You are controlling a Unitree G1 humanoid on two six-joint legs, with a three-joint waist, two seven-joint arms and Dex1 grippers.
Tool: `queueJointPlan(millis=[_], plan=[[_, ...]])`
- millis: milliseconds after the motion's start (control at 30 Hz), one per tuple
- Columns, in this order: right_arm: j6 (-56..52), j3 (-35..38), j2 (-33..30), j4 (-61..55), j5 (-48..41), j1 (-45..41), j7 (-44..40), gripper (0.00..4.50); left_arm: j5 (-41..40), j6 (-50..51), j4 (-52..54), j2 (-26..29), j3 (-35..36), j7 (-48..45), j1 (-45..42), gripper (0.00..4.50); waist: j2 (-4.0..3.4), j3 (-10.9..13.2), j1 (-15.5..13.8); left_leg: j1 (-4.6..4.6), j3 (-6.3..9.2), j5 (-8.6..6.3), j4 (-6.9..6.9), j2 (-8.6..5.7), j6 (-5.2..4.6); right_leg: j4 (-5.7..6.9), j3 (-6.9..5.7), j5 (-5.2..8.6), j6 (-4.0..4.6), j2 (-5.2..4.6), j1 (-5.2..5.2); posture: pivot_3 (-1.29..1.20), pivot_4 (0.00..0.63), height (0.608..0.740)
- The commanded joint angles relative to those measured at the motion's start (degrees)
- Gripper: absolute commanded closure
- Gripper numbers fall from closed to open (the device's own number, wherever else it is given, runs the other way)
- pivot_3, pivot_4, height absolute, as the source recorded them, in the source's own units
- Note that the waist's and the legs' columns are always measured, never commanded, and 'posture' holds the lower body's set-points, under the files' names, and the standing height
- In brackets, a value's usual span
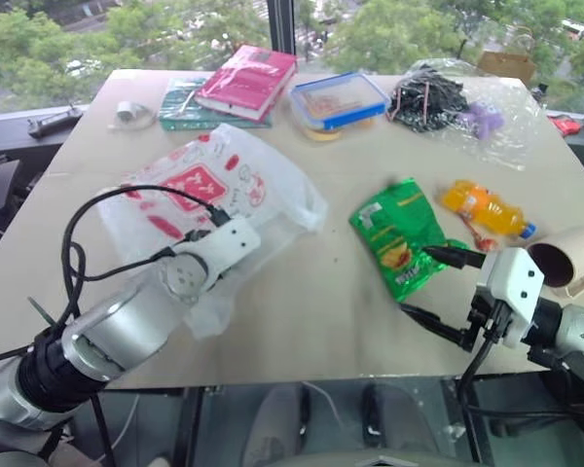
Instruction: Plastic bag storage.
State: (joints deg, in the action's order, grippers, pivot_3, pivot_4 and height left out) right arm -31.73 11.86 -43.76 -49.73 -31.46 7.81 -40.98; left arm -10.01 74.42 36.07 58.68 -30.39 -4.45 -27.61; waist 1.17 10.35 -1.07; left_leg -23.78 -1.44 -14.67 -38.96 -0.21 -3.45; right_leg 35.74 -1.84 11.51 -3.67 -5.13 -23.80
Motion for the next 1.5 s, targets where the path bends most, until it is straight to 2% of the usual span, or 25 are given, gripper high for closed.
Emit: queueJointPlan(millis=[33, 167, 200, 333, 400, 467, 600, 700, 800, 1000, 1100, 1200, 1367, 1500], plan=[[1.4, 1.1, -0.5, -2.6, 0.2, 0.5, 0.3, 0.0, 7.3, -6.7, -6.9, -2.0, -1.0, 1.9, 0.5, 2.58, -0.01, 0.0, 0.0, 0.01, 0.0, 0.0, 0.0, 0.0, -0.01, 0.0, -0.01, 0.0, 0.0, 0.0, 0.0, 0.0, 0.15, 0.74], [1.5, 0.3, -0.1, -3.0, 1.3, 1.1, 1.6, 0.0, 12.4, -16.3, -14.0, -5.3, 1.0, 1.9, 1.1, 4.41, -0.01, 0.0, 0.0, 0.01, 0.0, -0.05, -0.02, 0.01, -0.1, 0.03, -0.01, 0.0, 0.01, 0.01, 0.0, 0.0, 0.15, 0.74], [1.6, 0.0, 0.0, -3.0, 1.9, 1.3, 1.9, 0.0, 12.9, -18.4, -15.2, -6.2, 2.5, 1.7, 1.3, 4.46, 0.0, 0.0, 0.0, 0.01, 0.0, -0.05, -0.02, 0.01, -0.1, 0.03, -0.01, 0.0, 0.01, 0.0, 0.0, 0.0, 0.15, 0.74], [1.6, -2.4, 0.7, -2.8, 5.4, 1.4, 4.7, 0.0, 9.6, -23.8, -16.5, -11.8, 13.0, -0.7, 1.7, 4.46, 0.01, 0.0, -0.1, -0.04, 0.02, -0.01, -0.04, 0.0, -0.03, 0.02, -0.02, -0.02, 0.0, -0.06, -0.02, 0.0, 0.15, 0.74], [1.2, -3.9, 1.1, -2.7, 7.1, 0.9, 6.3, 0.0, 5.5, -23.2, -16.7, -15.0, 19.0, -4.3, 1.0, 4.46, 0.0, 0.0, 0.0, -0.07, 0.03, -0.01, -0.07, 0.0, -0.02, 0.03, -0.05, -0.02, 0.01, -0.1, -0.04, 0.0, 0.15, 0.74], [0.8, -6.4, 1.4, -1.8, 10.4, 0.3, 8.5, 0.0, -2.8, -20.5, -16.7, -18.0, 26.8, -10.4, -1.8, 4.46, 0.0, 0.0, 0.0, -0.06, 0.03, 0.0, -0.07, -0.02, -0.02, 0.05, -0.04, -0.01, 0.03, -0.12, -0.04, 0.0, 0.15, 0.74], [-4.9, -9.6, 3.4, 1.7, 13.7, -1.6, 14.0, 0.0, -8.8, -16.4, -19.5, -17.8, 32.8, -17.6, -7.8, 4.46, 0.04, 0.0, 0.1, -0.08, 0.1, 0.0, -0.23, -0.03, -0.01, 0.11, -0.16, -0.03, -0.02, -0.09, 0.0, 0.0, 0.15, 0.74], [-11.5, -9.5, 6.3, 3.9, 14.6, -3.0, 18.8, 0.0, -11.5, -13.7, -20.8, -17.0, 34.8, -20.9, -11.4, 4.46, 0.01, 0.0, 0.2, -0.04, 0.06, 0.01, -0.24, -0.08, -0.02, 0.12, -0.11, -0.1, -0.15, -0.07, 0.03, 0.0, 0.15, 0.74], [-17.9, -6.6, 9.9, 3.2, 11.5, -3.5, 21.2, 0.0, -12.7, -12.4, -20.7, -16.1, 35.8, -22.7, -13.4, 4.46, 0.01, 0.0, 0.2, -0.05, 0.06, 0.01, -0.22, -0.07, -0.01, 0.14, -0.08, -0.11, -0.16, -0.03, 0.02, 0.0, 0.15, 0.74], [-33.2, 7.8, 22.0, 2.6, -3.0, -4.6, 25.2, 0.0, -13.3, -10.3, -20.3, -16.5, 36.4, -22.9, -15.3, 4.46, 0.02, 0.0, 0.2, -0.05, 0.07, 0.01, -0.22, -0.05, -0.02, 0.14, -0.07, -0.12, -0.17, 0.01, 0.03, 0.0, 0.15, 0.74], [-39.3, 15.3, 29.9, 6.3, -12.1, -9.0, 28.6, 0.0, -13.5, -9.8, -19.4, -17.2, 36.2, -22.6, -15.5, 4.46, 0.01, 0.0, 0.3, -0.02, 0.07, 0.01, -0.22, -0.01, -0.02, 0.17, -0.06, -0.13, -0.16, 0.05, 0.03, 0.0, 0.15, 0.74], [-43.0, 19.6, 34.5, 11.2, -16.9, -14.4, 31.9, 0.0, -13.2, -9.5, -19.9, -17.5, 36.2, -22.5, -16.2, 4.46, -0.05, 0.0, 0.5, 0.03, 0.03, 0.01, -0.22, 0.0, -0.03, 0.19, 0.0, -0.15, -0.15, 0.09, 0.03, 0.0, 0.15, 0.74], [-41.9, 21.5, 38.2, 20.1, -20.7, -20.6, 34.7, 0.0, -13.1, -8.9, -20.0, -17.5, 36.1, -22.3, -16.3, 4.46, -0.11, 0.0, 0.4, 0.02, 0.02, 0.0, -0.18, -0.04, -0.03, 0.21, 0.0, -0.15, -0.13, 0.09, 0.0, 0.0, 0.15, 0.74], [-38.3, 16.0, 38.4, 27.6, -15.8, -23.0, 36.2, 0.0, -13.1, -8.0, -20.0, -18.0, 36.2, -21.4, -17.1, 4.46, -0.11, 0.0, 0.5, -0.01, 0.0, 0.01, -0.17, -0.08, -0.03, 0.2, 0.02, -0.15, -0.14, 0.09, -0.02, 0.0, 0.15, 0.74]])
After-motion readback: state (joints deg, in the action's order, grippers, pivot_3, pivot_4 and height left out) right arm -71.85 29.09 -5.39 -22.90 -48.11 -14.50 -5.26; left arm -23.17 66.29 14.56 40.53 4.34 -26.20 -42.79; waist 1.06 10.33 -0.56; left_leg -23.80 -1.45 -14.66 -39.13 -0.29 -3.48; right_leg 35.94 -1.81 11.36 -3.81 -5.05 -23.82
